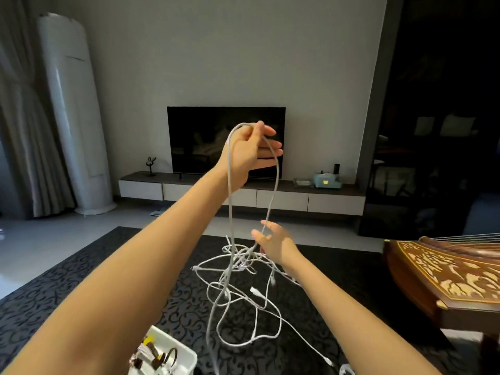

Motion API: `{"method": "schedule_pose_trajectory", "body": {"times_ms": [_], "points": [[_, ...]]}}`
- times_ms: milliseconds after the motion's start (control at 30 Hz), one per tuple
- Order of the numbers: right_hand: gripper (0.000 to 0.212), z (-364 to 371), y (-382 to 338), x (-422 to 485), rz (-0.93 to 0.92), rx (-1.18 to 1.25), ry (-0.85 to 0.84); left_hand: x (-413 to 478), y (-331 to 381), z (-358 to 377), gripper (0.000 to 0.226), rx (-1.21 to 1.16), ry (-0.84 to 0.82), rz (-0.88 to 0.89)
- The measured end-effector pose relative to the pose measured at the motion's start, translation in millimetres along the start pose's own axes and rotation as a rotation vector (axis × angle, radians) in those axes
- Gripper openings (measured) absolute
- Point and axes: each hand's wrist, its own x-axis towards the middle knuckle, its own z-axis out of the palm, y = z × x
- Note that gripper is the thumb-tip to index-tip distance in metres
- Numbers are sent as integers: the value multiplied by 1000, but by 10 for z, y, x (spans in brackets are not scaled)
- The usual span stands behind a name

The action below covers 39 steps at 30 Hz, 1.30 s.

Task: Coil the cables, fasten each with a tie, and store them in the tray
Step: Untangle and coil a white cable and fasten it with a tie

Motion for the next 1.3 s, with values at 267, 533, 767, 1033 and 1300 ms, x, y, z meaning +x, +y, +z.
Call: {"method": "schedule_pose_trajectory", "body": {"times_ms": [267,533,767,1033,1300], "points": [[27,-15,-179,251,154,154,49,-170,-314,-290,31,31,72,-70],[37,-231,-473,335,-79,-93,41,-667,-1497,-661,75,774,-350,-356],[31,-503,-667,344,-273,-89,350,-845,-2275,-749,14,923,34,-339],[40,-1104,-883,290,-381,508,710,-1119,-2811,-936,41,657,259,-820],[38,-1507,-1068,170,-517,634,715,-1330,-2971,-1001,22,-182,683,-986]]}}
